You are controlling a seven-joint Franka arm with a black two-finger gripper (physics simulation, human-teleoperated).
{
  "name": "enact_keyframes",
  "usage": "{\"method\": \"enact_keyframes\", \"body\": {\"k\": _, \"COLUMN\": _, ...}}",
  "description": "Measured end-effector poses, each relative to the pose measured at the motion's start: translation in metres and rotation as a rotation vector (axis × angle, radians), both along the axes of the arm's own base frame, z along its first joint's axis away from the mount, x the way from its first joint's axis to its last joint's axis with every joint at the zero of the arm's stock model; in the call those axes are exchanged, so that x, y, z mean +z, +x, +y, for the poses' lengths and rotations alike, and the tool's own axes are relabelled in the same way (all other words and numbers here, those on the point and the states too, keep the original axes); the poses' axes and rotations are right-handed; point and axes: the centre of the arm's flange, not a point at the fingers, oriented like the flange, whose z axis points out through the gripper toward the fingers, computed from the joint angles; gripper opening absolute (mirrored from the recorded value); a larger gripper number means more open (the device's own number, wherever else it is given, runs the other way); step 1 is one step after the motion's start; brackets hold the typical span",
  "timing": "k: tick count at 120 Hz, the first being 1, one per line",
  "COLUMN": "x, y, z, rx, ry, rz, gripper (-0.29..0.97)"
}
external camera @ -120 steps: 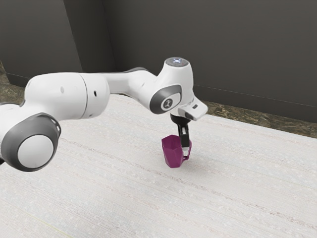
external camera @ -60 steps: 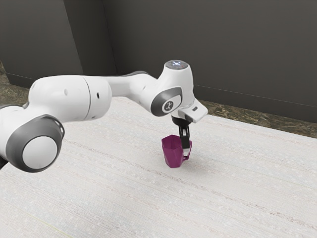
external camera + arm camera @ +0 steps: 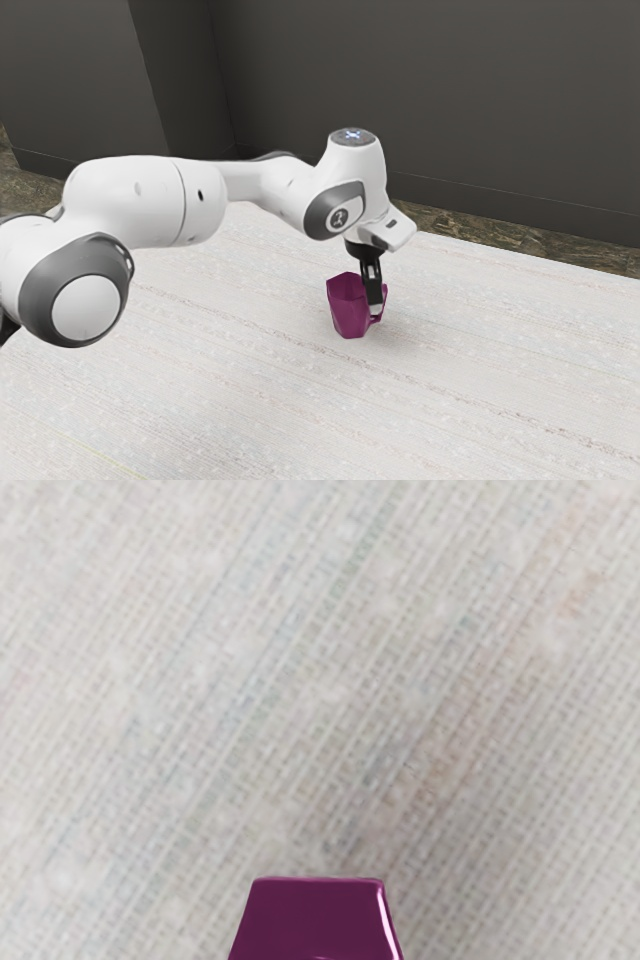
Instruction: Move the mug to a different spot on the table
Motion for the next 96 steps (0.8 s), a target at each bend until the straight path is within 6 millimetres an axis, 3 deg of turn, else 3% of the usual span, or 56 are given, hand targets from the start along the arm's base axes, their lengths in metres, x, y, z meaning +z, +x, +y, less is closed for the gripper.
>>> {"method": "enact_keyframes", "body": {"k": 96, "x": -0.025, "y": 0.003, "z": 0.001, "rx": 0.001, "ry": -0.006, "rz": -0.005, "gripper": 0.61}}
